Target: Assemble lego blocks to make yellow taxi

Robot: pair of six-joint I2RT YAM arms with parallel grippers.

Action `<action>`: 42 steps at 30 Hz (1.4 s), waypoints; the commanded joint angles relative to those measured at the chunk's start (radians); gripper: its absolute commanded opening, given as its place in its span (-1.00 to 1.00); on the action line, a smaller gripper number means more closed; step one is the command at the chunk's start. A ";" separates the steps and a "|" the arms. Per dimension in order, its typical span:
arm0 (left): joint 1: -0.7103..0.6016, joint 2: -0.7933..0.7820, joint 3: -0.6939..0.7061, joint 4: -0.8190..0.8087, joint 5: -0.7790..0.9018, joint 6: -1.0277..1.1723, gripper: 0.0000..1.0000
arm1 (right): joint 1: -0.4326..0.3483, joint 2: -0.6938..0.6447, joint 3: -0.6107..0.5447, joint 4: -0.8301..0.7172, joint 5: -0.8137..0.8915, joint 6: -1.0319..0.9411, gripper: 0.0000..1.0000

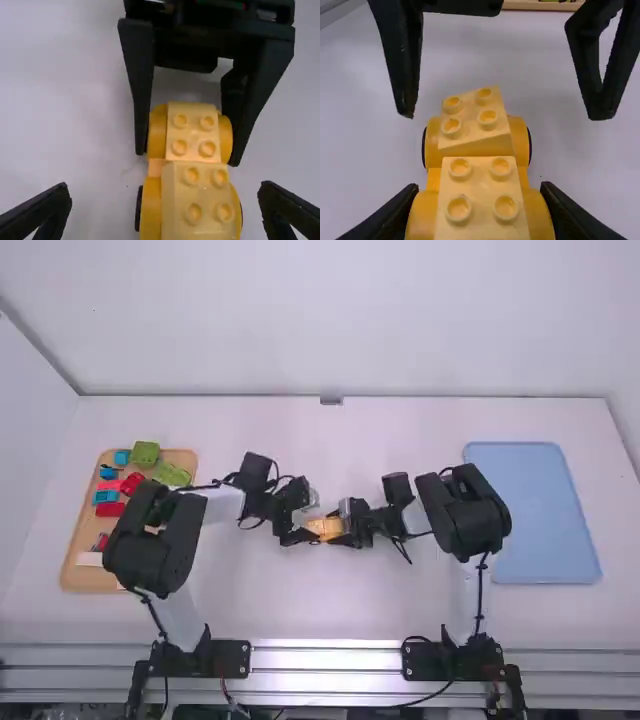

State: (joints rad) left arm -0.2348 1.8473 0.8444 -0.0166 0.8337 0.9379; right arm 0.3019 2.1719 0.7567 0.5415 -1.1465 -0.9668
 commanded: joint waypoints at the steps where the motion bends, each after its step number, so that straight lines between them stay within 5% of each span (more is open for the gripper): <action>1: -0.008 -0.043 -0.017 0.018 0.022 -0.029 1.00 | 0.000 0.013 0.017 -0.013 0.018 0.020 0.14; 11: -0.008 -0.043 -0.085 0.130 0.040 -0.033 0.80 | 0.000 0.013 0.040 -0.056 0.019 0.019 0.13; 19: -0.008 -0.043 -0.099 0.156 0.041 -0.033 0.08 | 0.000 0.013 0.034 -0.056 0.018 0.019 0.13; 30: -0.008 -0.043 -0.111 0.157 0.048 -0.033 0.01 | 0.000 0.013 0.035 -0.056 0.018 0.019 0.14; 33: -0.008 -0.043 -0.113 0.156 0.049 -0.034 -0.13 | 0.000 0.013 0.035 -0.056 0.018 0.019 0.14; 37: -0.008 -0.043 -0.113 0.185 0.048 -0.111 -0.81 | 0.000 0.013 0.035 -0.056 0.017 0.019 0.14; 42: -0.008 -0.043 -0.113 0.189 0.049 -0.119 -0.81 | 0.000 0.013 0.034 -0.065 0.017 0.018 0.15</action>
State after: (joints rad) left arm -0.2348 1.8248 0.7395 0.1730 0.8558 0.8383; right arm 0.2955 2.1719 0.7864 0.4889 -1.1423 -0.9531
